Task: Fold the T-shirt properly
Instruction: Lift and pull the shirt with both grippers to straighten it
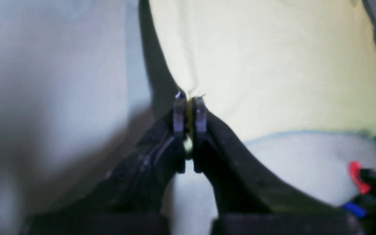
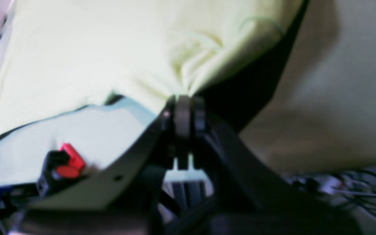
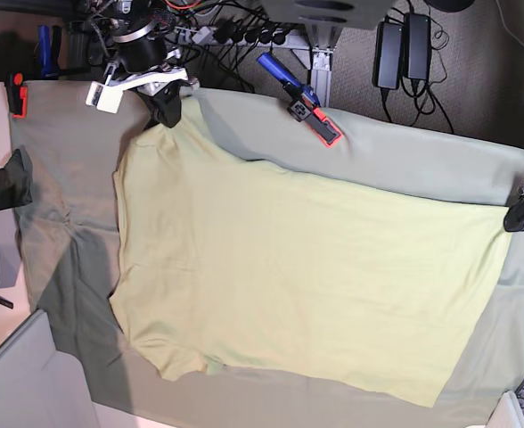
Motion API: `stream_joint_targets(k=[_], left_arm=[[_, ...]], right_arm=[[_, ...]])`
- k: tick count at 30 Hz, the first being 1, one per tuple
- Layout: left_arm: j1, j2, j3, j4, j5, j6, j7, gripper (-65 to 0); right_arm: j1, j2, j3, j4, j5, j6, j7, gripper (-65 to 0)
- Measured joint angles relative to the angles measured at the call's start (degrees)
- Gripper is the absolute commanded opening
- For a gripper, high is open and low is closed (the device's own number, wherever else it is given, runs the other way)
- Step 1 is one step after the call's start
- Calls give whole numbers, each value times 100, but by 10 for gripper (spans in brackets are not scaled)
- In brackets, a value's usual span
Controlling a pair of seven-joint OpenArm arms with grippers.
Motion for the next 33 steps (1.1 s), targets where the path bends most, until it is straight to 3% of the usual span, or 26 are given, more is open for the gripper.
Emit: stream_joint_targets(k=[6,12,19,24,33], left_arm=[[577,-13,-544,518,-415,13,247,-650],[575,-17,-619,1346,-435,11,199,-650],[-101,201,-184,1257,380,4,-61,-650],[-601,487,245,813,1217,-2,-564,-650],[-1469,614,273,-354,1473,-2,-579,-650]], right_arm=[[-402,63,350,411,225,28,-111,-650],[20,63,424,564,74,35,-188,-650],[951,63,431,374,-334,61,-232,-650],[1696,70,396,-275,-780,103,-236,-650],[2588,203,85,-938,-1036,103,-232,-650]])
